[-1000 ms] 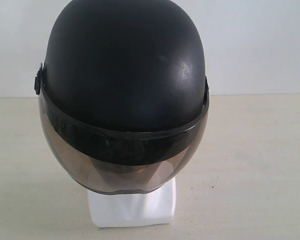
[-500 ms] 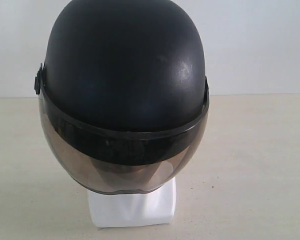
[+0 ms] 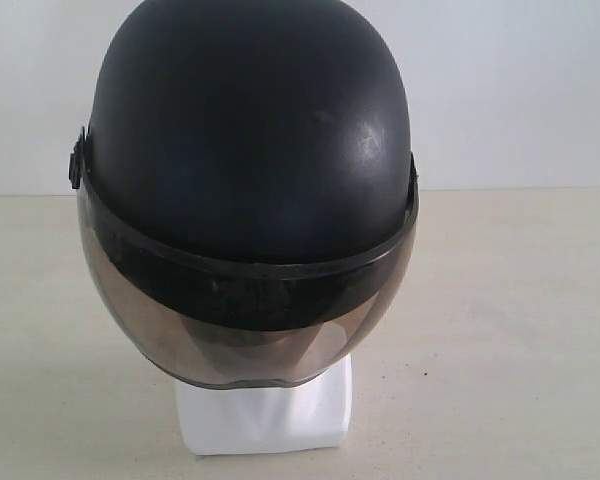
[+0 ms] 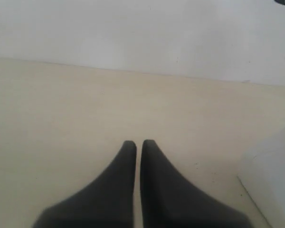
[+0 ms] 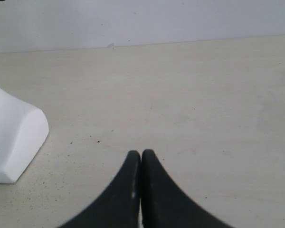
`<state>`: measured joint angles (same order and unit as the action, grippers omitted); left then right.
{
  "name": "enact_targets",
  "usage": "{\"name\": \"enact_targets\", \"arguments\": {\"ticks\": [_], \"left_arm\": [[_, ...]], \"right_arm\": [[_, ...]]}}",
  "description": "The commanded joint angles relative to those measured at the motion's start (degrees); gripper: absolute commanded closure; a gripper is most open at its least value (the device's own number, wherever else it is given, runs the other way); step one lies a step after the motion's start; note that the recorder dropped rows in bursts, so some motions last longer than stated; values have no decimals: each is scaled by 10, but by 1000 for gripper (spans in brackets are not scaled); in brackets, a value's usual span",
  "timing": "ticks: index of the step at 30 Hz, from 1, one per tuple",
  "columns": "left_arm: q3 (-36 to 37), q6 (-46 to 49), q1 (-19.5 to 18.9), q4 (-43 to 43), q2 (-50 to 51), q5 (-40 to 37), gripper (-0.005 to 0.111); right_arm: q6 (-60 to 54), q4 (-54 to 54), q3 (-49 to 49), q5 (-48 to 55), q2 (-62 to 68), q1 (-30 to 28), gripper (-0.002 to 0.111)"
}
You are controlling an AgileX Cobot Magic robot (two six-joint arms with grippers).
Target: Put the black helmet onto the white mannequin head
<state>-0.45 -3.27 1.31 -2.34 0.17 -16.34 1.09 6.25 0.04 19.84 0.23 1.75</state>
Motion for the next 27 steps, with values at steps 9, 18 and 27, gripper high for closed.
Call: {"name": "enact_targets", "arguments": {"ticks": [9,18,27], "left_arm": [[4,56,-1,-6,-2,-3,102],[4,56,-1,-6,-2,-4,102],[4,57,20,-11,-2,-6,102]], "right_arm": [[1,-4,0,1,-2,1,108],[1,-4,0,1,-2,1,108],[1,-4,0,1,-2,1,108]]}}
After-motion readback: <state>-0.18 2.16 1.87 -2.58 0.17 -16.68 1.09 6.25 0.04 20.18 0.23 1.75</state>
